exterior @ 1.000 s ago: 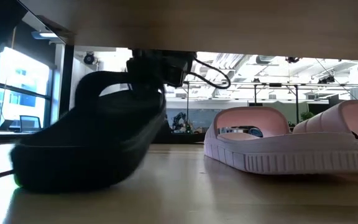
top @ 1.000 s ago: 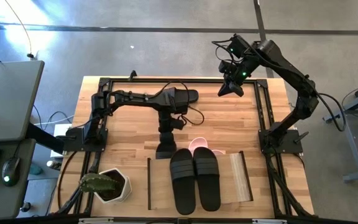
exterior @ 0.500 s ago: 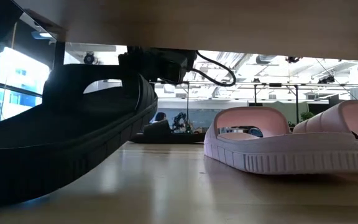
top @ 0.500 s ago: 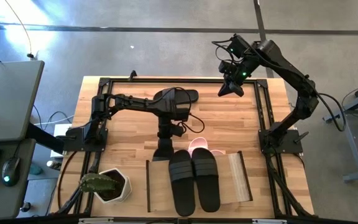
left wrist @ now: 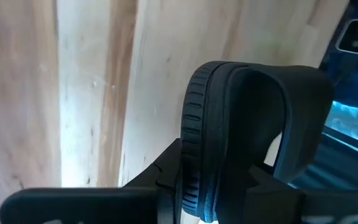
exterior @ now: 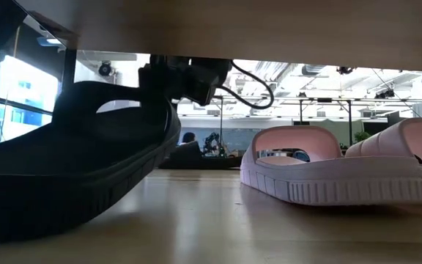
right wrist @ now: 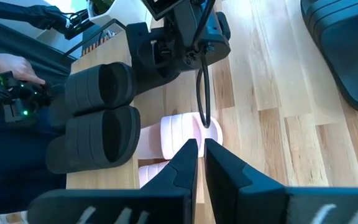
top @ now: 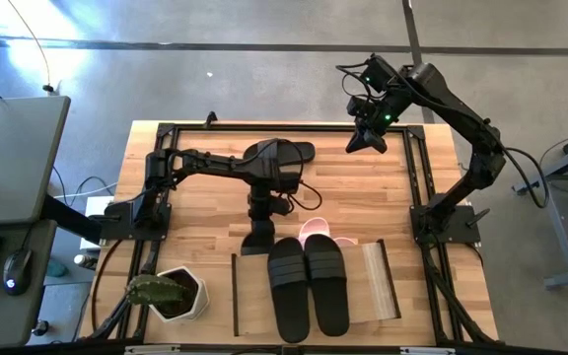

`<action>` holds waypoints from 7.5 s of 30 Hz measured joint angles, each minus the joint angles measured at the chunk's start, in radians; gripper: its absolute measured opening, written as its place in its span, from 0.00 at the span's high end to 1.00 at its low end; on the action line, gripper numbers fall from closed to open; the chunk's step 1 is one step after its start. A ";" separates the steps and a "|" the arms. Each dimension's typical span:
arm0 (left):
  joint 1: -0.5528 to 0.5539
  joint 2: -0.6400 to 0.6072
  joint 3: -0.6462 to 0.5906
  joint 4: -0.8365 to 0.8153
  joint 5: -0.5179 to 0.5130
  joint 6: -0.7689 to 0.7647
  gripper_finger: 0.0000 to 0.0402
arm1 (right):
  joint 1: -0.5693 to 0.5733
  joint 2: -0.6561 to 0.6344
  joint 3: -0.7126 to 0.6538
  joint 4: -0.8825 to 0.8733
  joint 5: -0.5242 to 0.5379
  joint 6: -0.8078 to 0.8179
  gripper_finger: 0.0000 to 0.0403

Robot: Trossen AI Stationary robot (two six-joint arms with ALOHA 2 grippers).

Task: Pick and place slides into the shelf
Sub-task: Put the black slipper under the shelf

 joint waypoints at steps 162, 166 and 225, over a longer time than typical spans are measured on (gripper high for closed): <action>0.156 -0.684 -0.544 0.467 -0.712 -0.825 0.99 | -0.005 -0.003 0.000 -0.006 0.005 0.027 0.95; 0.271 -0.811 -0.762 0.724 -0.587 -0.944 0.99 | -0.005 -0.003 0.000 0.004 0.005 0.031 0.95; 0.592 -0.467 -0.903 1.257 -0.501 -1.151 0.21 | -0.002 -0.003 0.000 0.060 0.000 0.052 0.95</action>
